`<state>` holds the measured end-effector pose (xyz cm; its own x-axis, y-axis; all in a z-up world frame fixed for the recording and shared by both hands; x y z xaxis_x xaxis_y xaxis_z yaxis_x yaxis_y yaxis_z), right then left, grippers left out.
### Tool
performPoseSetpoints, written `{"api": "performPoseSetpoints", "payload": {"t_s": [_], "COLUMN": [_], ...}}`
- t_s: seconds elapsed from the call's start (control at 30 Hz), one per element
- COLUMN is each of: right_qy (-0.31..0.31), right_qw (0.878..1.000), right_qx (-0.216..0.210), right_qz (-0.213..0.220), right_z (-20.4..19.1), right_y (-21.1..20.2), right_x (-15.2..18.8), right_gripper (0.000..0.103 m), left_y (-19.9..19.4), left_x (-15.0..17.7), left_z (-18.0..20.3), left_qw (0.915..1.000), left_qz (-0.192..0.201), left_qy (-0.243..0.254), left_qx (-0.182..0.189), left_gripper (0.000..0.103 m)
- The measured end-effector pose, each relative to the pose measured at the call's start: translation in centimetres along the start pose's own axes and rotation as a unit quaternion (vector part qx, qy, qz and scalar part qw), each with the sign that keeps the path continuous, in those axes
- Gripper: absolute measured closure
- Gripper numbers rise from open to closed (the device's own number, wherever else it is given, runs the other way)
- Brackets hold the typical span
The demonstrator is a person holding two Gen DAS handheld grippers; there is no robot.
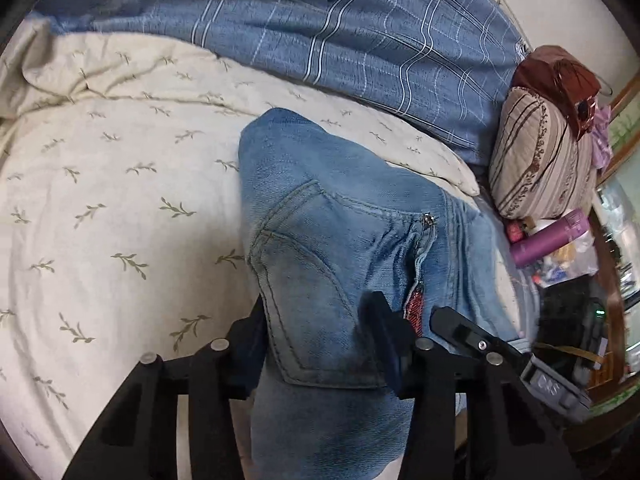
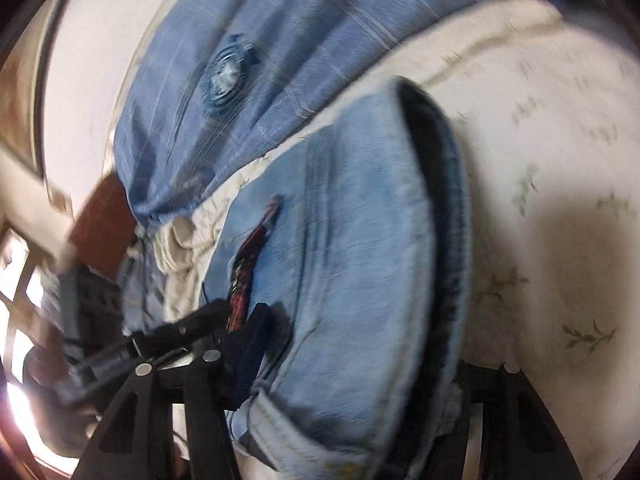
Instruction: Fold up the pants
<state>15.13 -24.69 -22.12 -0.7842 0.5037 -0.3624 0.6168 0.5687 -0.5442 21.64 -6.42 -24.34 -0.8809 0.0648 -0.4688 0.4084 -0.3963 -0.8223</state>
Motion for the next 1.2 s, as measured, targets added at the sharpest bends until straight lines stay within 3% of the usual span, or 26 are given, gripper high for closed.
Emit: {"api": "performPoseSetpoints", "payload": {"t_s": [0.2, 0.37, 0.73, 1.2], "right_qy": [-0.02, -0.074, -0.129, -0.146], "right_qw": [1.0, 0.996, 0.988, 0.986], "right_qx": [0.001, -0.005, -0.037, -0.017], "right_qz": [0.017, 0.043, 0.082, 0.08], "right_z": [-0.9, -3.2, -7.7, -8.6], "right_y": [-0.8, -1.6, -1.6, -0.9], "right_x": [-0.1, -0.1, 0.3, 0.5], "right_gripper": [0.046, 0.046, 0.046, 0.047], "left_y": [-1.5, -3.8, -8.5, -8.0], "left_x": [0.0, 0.1, 0.8, 1.0], "left_z": [-0.2, 0.3, -1.5, -1.9], "left_qw": [0.9998, 0.9991, 0.9948, 0.9928], "left_qz": [0.015, 0.042, 0.096, 0.101], "left_qy": [-0.013, 0.001, 0.001, 0.004], "left_qx": [0.005, -0.01, -0.033, -0.064], "left_gripper": [0.065, 0.065, 0.065, 0.065]}}
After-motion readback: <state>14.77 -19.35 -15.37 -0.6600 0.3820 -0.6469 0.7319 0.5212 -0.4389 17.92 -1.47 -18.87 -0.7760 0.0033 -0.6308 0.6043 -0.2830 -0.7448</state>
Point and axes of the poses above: each gripper's, at about its wrist camera, not at the fingertips, and y roughly the way its jaws point, z to its right, x to its underside, the point moved 4 cm from there along y, roughly the way its jaws point, and after that the axes turned 6 degrees about -x, right-handed, at the moved point
